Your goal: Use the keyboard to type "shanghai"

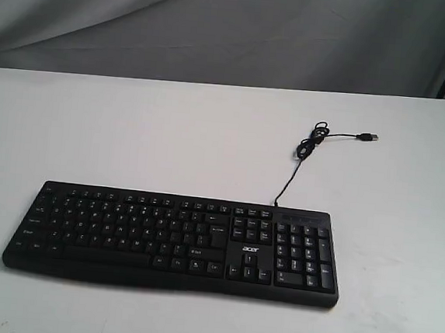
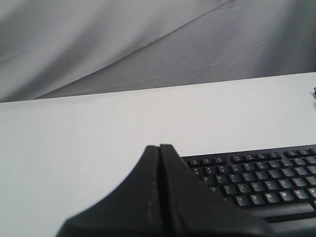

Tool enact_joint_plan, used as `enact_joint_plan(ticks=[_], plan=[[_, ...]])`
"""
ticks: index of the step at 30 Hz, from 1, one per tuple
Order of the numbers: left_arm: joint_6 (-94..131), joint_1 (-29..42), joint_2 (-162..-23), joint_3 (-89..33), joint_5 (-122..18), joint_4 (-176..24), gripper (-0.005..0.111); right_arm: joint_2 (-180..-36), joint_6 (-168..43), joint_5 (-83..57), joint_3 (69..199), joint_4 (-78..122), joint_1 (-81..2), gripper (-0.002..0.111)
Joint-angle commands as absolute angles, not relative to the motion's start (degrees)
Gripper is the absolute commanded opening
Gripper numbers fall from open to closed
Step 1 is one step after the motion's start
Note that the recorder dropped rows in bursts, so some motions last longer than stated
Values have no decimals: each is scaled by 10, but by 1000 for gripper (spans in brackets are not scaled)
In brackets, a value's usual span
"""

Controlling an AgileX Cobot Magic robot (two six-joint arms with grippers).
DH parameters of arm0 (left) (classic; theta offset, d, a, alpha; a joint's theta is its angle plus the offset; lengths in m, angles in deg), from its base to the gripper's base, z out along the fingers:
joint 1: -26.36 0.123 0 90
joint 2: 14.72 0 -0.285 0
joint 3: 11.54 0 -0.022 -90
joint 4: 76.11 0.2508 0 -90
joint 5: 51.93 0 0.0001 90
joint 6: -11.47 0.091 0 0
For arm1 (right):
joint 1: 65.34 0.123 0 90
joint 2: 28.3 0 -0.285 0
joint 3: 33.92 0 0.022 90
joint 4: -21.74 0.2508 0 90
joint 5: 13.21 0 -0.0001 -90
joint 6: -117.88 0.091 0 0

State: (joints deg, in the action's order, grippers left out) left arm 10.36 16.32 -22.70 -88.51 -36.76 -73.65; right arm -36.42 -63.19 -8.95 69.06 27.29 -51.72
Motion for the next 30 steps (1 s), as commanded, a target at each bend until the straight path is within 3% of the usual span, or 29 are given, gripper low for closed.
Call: enact_joint_plan(ticks=[1,16,20,26,30], plan=[[102,160,-225,-888,-371,-734,0,-361,-630,-91,689,268,-522,0],[102,160,-225,-888,-371,-734,0,-361,-631,-82,689,254,-522,0],[102,160,-225,-888,-371,-734,0,-377,-631,54,782,238,-522,0],[102,160,-225,-888,-371,-734,0,-621,-630,87,960,231,-522,0],[102,160,-225,-888,-371,-734,0,-758,-550,-4,969,212,-467,0]])
